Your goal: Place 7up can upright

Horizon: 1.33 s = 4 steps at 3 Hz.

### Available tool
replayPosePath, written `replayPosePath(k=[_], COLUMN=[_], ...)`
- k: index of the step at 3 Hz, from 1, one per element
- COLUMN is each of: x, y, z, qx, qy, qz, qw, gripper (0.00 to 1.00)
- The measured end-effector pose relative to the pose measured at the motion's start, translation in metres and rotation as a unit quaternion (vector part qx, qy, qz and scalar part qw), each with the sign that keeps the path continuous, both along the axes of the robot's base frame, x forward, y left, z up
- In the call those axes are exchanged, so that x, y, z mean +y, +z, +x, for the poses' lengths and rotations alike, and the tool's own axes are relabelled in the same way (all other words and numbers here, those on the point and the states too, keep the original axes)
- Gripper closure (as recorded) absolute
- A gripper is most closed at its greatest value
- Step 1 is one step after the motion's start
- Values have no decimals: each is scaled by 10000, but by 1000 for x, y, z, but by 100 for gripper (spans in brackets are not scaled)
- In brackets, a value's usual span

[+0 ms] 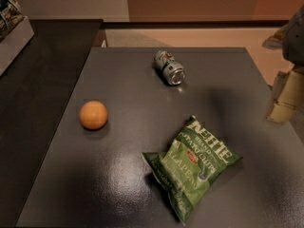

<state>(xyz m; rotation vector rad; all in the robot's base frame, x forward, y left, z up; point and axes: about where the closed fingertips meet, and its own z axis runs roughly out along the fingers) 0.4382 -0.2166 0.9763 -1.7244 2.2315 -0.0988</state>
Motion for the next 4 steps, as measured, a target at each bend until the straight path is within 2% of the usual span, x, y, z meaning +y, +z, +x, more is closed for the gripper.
replayPosePath(k=[2, 3, 4], x=[2, 9, 21], y=[-1, -4, -8], z=[5, 19, 37], qx=[34, 100, 103], qy=[21, -79, -334], qz=[-71, -9, 114], qw=[10000, 9999, 9993], gripper=[0, 0, 0])
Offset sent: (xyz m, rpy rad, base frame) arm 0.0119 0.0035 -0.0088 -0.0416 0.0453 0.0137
